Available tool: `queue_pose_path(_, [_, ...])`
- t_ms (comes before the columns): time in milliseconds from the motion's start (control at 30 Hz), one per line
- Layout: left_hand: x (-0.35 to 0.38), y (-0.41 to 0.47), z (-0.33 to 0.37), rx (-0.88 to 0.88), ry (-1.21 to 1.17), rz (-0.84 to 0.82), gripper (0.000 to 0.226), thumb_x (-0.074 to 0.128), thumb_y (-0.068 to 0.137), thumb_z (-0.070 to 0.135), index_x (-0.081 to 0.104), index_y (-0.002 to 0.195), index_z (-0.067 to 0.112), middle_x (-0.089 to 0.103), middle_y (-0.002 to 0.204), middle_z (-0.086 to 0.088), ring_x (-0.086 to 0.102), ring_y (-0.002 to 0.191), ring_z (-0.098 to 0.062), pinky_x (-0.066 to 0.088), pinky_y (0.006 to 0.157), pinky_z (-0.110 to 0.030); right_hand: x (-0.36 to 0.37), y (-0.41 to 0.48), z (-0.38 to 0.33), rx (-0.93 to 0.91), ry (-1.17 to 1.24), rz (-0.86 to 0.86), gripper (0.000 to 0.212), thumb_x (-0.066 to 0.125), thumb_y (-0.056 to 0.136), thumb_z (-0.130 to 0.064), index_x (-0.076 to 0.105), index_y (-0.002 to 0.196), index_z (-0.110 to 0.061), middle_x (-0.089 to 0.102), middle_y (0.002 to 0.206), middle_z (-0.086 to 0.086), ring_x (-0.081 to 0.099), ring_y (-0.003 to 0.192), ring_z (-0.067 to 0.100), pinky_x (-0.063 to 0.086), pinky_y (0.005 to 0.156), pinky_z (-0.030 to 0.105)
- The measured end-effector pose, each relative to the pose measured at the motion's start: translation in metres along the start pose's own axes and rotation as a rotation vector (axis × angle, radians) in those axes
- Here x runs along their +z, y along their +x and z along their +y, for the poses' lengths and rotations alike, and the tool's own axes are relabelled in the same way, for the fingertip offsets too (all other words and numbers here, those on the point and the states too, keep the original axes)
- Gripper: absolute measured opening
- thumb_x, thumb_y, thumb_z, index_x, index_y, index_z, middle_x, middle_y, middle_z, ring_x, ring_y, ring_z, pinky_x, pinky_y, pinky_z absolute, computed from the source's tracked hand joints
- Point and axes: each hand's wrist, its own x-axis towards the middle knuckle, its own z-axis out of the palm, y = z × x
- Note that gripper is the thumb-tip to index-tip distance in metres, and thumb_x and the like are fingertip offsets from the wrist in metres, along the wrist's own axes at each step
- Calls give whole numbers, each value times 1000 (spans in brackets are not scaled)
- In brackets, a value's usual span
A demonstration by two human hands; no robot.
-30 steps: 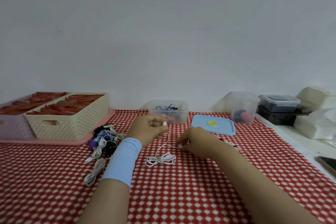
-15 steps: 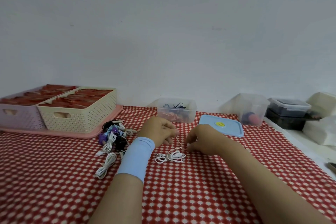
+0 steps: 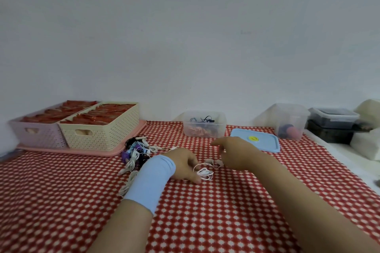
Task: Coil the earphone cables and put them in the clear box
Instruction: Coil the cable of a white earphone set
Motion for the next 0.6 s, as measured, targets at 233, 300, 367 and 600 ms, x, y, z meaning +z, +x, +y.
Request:
queue_pose_path(233, [-16, 9, -6, 124, -66, 192, 15, 69, 88, 32, 73, 101, 26, 64, 83, 10, 56, 74, -7, 43, 69, -24, -4, 6, -1, -147, 281, -149, 14, 67, 87, -20, 76, 97, -24, 75, 99, -4, 71, 88, 17, 58, 85, 38])
queue_pose_path(300, [-25, 13, -7, 147, -103, 261, 17, 69, 89, 31, 72, 104, 25, 62, 84, 15, 56, 75, -3, 42, 71, -23, -4, 12, 6, -130, 417, -123, 8, 71, 88, -14, 75, 82, -19, 73, 75, -5, 68, 64, 12, 57, 67, 29])
queue_pose_path(367, [-35, 20, -9, 164, -145, 304, 11, 69, 89, 29, 70, 99, 26, 65, 86, 13, 60, 77, -5, 45, 74, -25, -8, 18, 12, -115, 491, -92, 8, 72, 89, -12, 77, 84, -15, 74, 72, -2, 63, 55, 8, 52, 59, 21])
queue_pose_path(600, [-73, 63, -12, 183, -265, 560, 12, 68, 88, 23, 71, 98, 28, 68, 94, 12, 61, 89, -3, 44, 81, -20, -40, 64, 32, 4, 633, 274, 19, 69, 94, -21, 77, 80, -11, 75, 72, -2, 59, 52, 11, 39, 43, 11])
